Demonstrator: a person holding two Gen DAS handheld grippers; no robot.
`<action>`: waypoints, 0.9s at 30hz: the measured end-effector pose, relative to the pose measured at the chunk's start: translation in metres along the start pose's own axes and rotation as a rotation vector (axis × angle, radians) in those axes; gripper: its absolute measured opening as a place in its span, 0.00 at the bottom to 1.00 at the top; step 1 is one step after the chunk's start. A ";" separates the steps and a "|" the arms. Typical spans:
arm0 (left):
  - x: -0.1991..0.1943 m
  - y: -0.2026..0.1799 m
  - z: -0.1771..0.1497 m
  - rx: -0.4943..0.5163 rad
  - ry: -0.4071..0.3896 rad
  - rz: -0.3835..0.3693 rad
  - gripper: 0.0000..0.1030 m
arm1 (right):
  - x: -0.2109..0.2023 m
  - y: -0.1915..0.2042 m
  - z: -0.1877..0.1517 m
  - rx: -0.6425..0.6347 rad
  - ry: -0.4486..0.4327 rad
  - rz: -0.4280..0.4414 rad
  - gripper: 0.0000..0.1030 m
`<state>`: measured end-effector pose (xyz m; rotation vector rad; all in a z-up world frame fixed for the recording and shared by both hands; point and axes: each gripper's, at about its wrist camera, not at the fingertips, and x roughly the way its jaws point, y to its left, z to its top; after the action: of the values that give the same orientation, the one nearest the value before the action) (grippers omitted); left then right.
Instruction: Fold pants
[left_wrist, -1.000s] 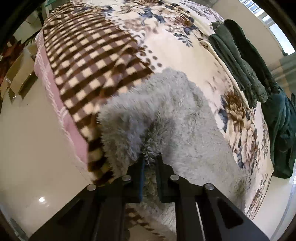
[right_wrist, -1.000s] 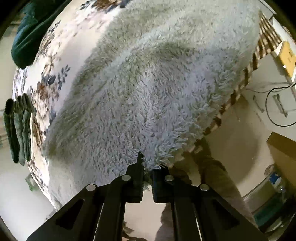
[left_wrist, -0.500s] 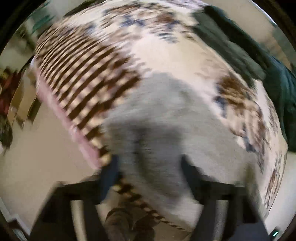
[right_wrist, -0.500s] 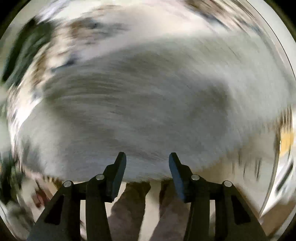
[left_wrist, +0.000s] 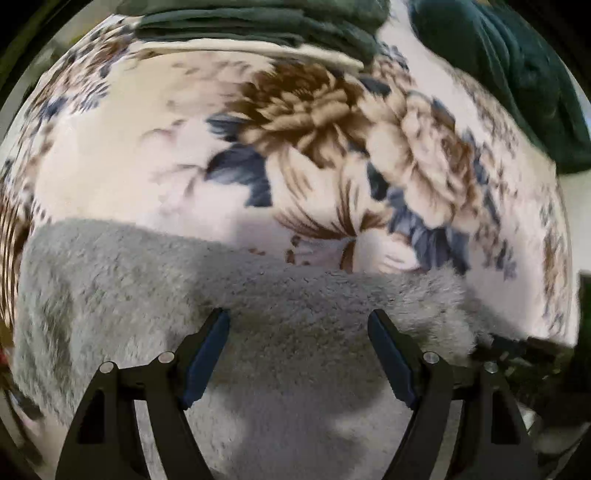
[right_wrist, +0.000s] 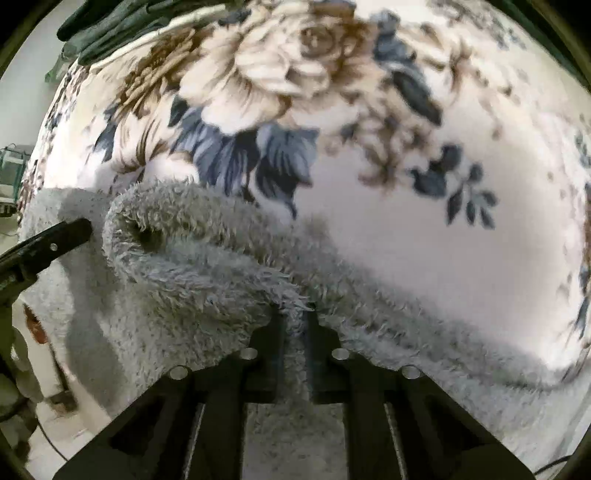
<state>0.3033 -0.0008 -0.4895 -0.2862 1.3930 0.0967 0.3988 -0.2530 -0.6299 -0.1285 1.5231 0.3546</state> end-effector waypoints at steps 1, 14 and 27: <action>0.000 0.000 -0.001 0.004 -0.002 0.003 0.74 | -0.004 -0.003 0.002 0.021 -0.022 0.005 0.07; -0.020 0.007 -0.021 0.008 -0.038 0.002 0.74 | -0.044 -0.086 -0.057 0.436 -0.189 0.204 0.54; 0.009 -0.148 -0.102 0.318 0.124 -0.086 0.74 | -0.137 -0.291 -0.353 1.158 -0.456 0.034 0.54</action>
<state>0.2418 -0.1697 -0.4921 -0.0874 1.4927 -0.2156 0.1502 -0.6541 -0.5533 0.8345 1.0784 -0.4775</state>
